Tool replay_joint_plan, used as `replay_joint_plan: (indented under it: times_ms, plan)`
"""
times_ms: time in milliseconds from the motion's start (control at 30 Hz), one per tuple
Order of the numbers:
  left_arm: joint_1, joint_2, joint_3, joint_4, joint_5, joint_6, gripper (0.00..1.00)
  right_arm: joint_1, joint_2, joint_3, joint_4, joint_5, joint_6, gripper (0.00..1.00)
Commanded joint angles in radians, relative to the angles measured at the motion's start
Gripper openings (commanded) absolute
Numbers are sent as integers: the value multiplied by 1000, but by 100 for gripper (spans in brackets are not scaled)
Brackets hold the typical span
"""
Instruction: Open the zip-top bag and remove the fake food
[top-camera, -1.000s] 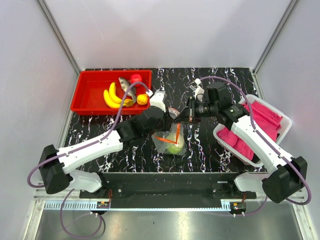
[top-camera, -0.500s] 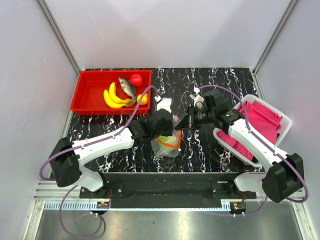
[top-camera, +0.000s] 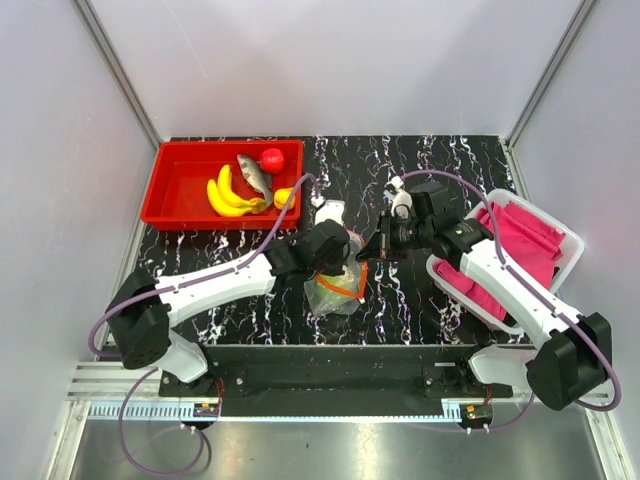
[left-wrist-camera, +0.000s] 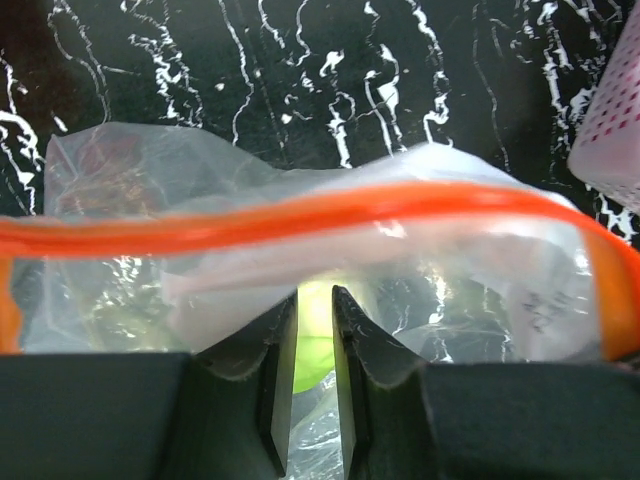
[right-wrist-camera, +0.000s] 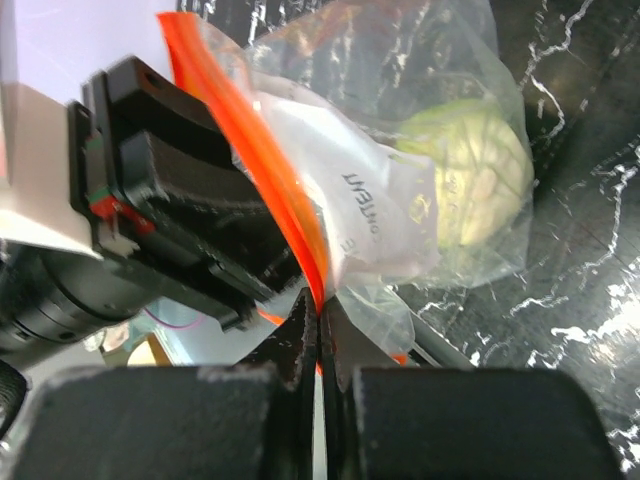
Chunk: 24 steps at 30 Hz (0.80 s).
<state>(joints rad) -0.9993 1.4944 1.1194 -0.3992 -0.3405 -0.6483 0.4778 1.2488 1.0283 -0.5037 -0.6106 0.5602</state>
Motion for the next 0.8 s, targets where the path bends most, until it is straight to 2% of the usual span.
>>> replay_joint_plan:
  times_ms: [0, 100, 233, 400, 533, 667, 767]
  plan:
    - [24, -6, 5, -4, 18, -8, 22, 4, -34, 39, -48, 37, -48, 0]
    - [36, 15, 6, -6, 81, 15, 25, 4, -43, 44, -56, 22, -48, 0]
    - [47, 38, 8, -1, 159, 56, 36, 4, -52, 62, -78, 32, -59, 0]
    - [47, 67, -1, -3, 253, 82, 44, 4, -43, 79, -87, 20, -66, 0]
    - [47, 81, -10, -3, 302, 91, 54, 4, -42, 87, -102, 26, -83, 0]
    - [47, 89, -21, -1, 317, 98, 70, 4, -43, 82, -113, 41, -91, 0]
    - [47, 98, -32, 13, 331, 96, 76, 4, -42, 67, -116, 48, -97, 0]
